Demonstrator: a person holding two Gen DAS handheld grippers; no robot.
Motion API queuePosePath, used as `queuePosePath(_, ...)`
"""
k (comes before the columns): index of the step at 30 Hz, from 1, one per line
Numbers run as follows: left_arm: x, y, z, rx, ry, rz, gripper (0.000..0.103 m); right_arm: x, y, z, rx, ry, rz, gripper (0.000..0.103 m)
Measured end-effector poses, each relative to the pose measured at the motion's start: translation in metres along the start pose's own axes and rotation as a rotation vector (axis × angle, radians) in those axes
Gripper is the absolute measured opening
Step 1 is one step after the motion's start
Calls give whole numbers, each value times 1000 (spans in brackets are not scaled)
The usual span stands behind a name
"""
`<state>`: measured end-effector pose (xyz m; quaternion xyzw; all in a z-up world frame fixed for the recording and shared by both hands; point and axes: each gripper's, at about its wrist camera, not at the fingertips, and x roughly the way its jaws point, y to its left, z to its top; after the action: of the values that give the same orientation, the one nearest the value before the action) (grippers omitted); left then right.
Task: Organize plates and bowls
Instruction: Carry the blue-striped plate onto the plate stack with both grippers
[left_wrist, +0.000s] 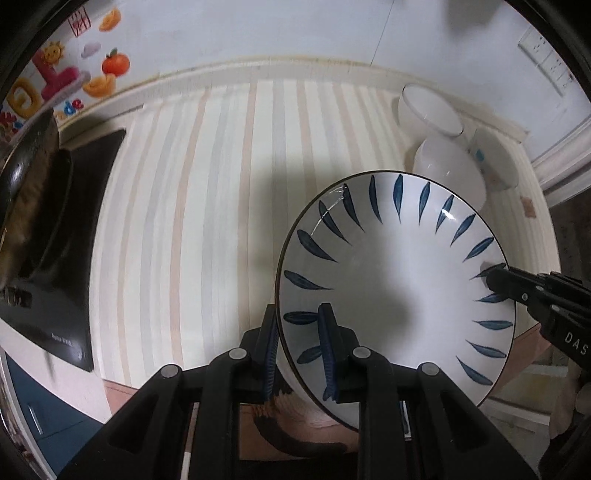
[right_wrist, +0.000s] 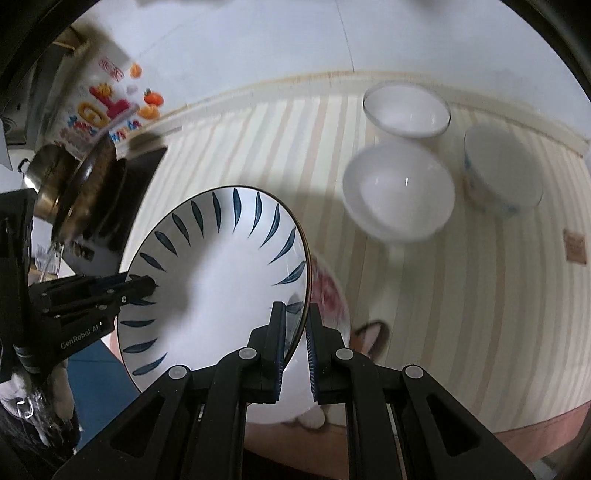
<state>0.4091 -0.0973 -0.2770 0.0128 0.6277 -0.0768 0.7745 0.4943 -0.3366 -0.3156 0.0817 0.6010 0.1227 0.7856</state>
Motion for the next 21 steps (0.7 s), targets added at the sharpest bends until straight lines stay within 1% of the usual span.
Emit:
queuePosePath(3,14,-3,-6,-8,28,8,19,18,-4,-12,9,30,1,12)
queuePosePath(9,40,-7,-14,-9,82,18,19,44,-15,-26,29,67,3,12)
queuePosePath(16,57,-11,-12,-11,107,36,19,57,-21,-34,30,82,1,12)
queuePosePath(21,63,-17,-8,-5,115,47,19,64,-25,-33,35,94,2,12)
